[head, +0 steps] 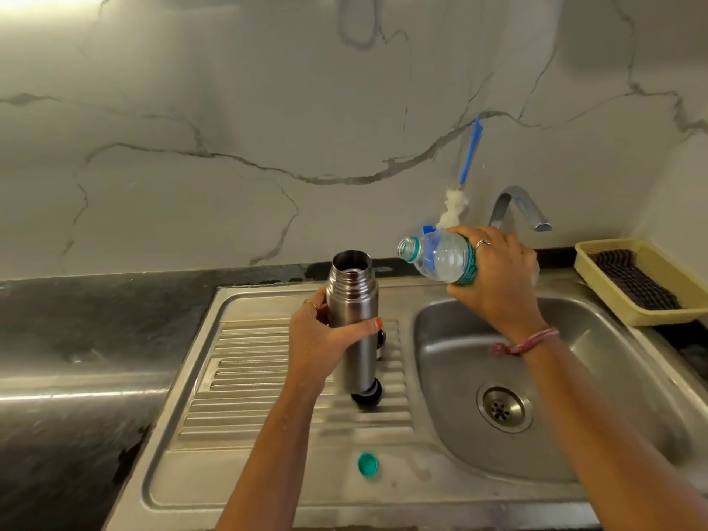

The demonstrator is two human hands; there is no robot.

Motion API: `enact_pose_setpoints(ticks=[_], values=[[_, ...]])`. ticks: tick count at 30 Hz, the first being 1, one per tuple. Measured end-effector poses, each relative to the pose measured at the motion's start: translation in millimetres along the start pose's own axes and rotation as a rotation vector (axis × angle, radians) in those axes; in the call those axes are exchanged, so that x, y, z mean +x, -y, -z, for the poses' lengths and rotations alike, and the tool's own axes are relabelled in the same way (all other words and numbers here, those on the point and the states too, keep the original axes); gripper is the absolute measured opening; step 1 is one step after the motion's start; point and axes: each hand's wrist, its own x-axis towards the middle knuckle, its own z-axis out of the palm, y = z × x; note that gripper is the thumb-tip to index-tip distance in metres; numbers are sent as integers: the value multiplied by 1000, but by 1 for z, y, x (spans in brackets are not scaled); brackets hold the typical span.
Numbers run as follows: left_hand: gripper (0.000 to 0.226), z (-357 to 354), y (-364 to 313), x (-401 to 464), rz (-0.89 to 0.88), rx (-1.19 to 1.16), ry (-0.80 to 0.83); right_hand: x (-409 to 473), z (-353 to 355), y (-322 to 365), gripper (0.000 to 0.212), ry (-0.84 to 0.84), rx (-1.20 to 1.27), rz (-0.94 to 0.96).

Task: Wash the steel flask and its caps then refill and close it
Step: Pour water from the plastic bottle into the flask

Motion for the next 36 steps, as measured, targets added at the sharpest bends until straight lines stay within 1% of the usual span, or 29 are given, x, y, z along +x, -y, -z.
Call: enact_pose_setpoints(ticks=[4,7,14,18,21,25,30,36], values=[[59,24,7,3,25,-11,-45,-12,-16,7,75,36,110,-66],[57,37,14,3,45,-22,-89,-22,-25,13,73,64,204,-152],[65,48,40,10,84,-48,-136,-47,-47,21,72,113,302,-271],[69,49,56,14,84,-51,-153,-64,-54,26,72,163,327,-306],[66,49,62,15,82,-57,-168,-73,-56,27,75,196,343,-337],[62,49,68,18,99,-65,-186,-79,-58,28,75,196,351,-353],[71,50,77,20,140,-68,-200,-83,-62,28,75,195,366,-373],[76,52,77,23,167,-67,-214,-86,-68,29,75,214,385,-390]])
